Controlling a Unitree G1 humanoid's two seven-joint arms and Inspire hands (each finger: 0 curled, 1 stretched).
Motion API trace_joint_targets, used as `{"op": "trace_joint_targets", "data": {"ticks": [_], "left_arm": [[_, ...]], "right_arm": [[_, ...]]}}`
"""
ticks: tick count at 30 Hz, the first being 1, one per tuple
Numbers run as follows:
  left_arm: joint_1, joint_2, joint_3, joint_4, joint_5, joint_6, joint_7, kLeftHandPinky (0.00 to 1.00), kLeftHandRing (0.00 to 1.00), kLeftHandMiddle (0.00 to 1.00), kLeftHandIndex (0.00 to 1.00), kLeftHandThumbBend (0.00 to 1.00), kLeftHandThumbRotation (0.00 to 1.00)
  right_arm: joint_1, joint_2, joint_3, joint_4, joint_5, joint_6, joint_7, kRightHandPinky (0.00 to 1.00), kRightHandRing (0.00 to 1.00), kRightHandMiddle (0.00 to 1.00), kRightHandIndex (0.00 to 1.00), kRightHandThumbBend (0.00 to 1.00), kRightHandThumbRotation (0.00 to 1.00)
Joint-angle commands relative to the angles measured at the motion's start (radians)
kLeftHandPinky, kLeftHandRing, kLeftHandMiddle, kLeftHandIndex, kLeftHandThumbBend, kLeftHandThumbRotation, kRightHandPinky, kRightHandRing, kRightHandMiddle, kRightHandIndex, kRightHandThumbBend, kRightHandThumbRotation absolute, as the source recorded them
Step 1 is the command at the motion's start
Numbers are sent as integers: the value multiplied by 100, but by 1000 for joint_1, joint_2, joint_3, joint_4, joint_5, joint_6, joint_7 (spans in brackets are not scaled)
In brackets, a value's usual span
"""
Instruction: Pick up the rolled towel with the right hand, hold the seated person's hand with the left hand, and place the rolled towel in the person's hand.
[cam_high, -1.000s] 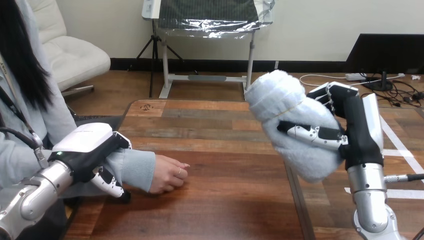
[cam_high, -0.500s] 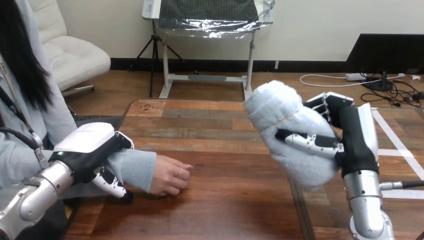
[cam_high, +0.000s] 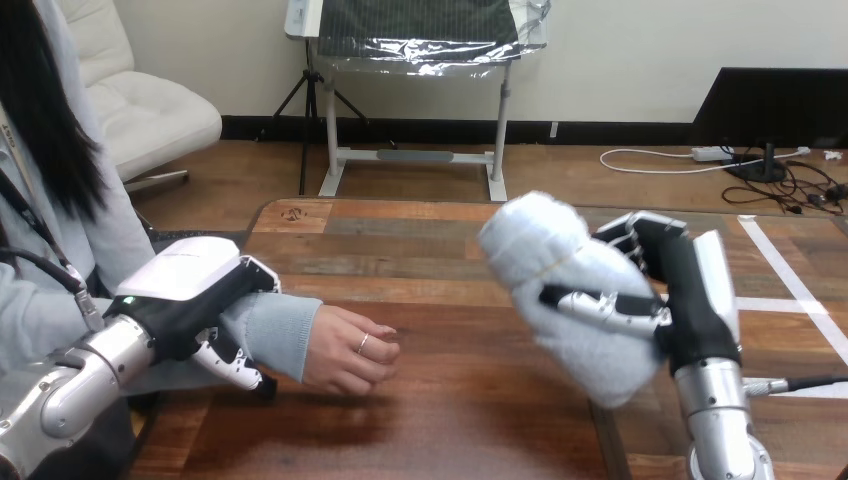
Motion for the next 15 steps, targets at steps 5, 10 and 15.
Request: {"op": "trace_joint_targets", "data": {"ticks": [5, 10, 15], "left_arm": [[-43, -6, 46, -117, -55, -61, 23, 28, 31, 37, 41, 96, 15], [-37, -4, 52, -134, -64, -72, 17, 28, 31, 37, 41, 96, 16], [-32, -4, 57, -147, -75, -82, 14, 27, 30, 36, 40, 97, 15]], "right_arm": [[-135, 6, 29, 39, -18, 0, -1, 27, 33, 47, 47, 83, 0], [-145, 11, 52, 59, -45, 9, -11, 28, 34, 47, 47, 83, 0], [-152, 15, 74, 77, -68, 4, -18, 29, 34, 46, 47, 83, 0]]}}
